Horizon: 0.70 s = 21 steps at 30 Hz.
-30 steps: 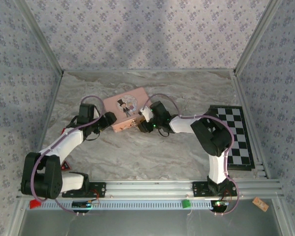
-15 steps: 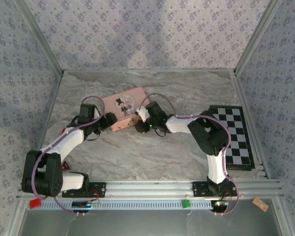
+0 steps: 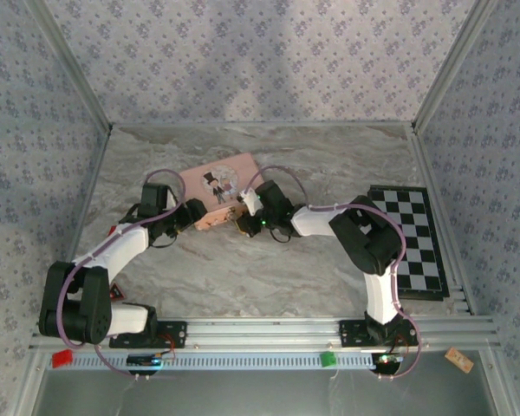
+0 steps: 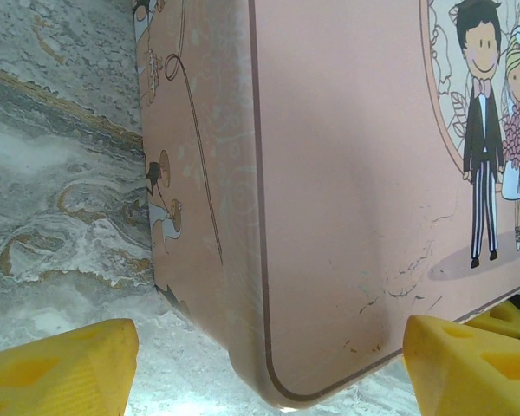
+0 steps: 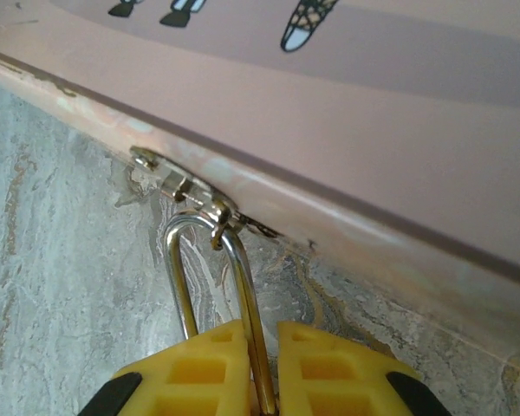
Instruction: Unlock the padlock with the key
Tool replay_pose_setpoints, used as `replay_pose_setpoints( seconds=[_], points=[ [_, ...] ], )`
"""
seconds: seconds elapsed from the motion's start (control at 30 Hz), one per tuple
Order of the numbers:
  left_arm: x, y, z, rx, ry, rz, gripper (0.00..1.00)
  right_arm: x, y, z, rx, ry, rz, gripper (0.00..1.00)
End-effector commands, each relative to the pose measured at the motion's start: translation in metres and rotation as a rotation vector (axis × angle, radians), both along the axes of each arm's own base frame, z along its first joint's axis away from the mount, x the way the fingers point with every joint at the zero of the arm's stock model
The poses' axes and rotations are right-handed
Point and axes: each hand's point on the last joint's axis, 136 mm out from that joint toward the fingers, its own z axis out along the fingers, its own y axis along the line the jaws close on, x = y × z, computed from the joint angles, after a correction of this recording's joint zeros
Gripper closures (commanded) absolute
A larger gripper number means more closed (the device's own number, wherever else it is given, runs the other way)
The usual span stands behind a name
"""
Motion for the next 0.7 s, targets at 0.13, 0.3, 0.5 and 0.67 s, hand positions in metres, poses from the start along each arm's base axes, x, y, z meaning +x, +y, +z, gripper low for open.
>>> replay_pose_setpoints(
  seconds=[0.13,0.3,0.5,0.67],
  points=[
    [0.009,-0.001,0.005,-0.021,-0.017,0.014,0.2,-0.016,-0.002,-0.002,0.061,0.105,-0.052,0.98],
    [0.01,-0.002,0.004,-0.026,-0.015,0.016,0.2,-0.016,0.001,0.003,0.133,0.131,-0.097,1.0],
    [0.011,-0.005,0.003,-0.04,-0.014,0.013,0.2,-0.008,-0.003,0.013,0.263,0.167,-0.226,1.0],
    [0.012,-0.013,0.005,-0.038,-0.02,-0.006,0.2,-0.001,-0.008,0.022,0.358,0.203,-0.345,1.0]
  ],
)
